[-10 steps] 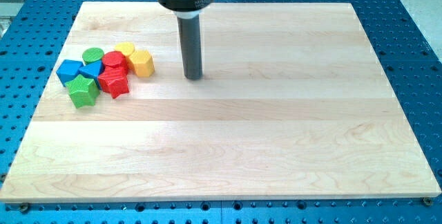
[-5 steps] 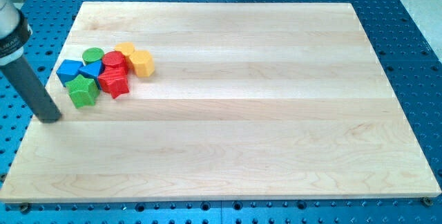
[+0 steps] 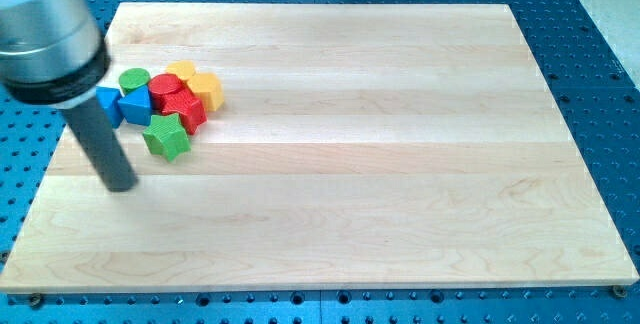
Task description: Push the green star to the center of the board
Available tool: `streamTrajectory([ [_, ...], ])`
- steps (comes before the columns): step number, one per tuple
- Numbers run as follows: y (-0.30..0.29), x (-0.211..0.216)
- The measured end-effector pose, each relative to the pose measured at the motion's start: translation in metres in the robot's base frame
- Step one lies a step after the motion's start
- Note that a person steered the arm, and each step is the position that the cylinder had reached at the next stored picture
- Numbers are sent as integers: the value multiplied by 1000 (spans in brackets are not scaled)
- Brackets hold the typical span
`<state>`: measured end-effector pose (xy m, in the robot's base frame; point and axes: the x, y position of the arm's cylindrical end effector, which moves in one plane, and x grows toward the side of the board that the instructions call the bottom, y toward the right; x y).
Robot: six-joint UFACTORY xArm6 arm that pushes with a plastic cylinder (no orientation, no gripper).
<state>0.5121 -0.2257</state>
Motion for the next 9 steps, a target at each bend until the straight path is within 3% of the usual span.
streamTrajectory([
  [3,6,-35],
  [4,49,-43],
  [5,56,-59],
  [6,117,-49],
  [7,215,-32],
  [8,221,-21],
  [9,158,-18],
])
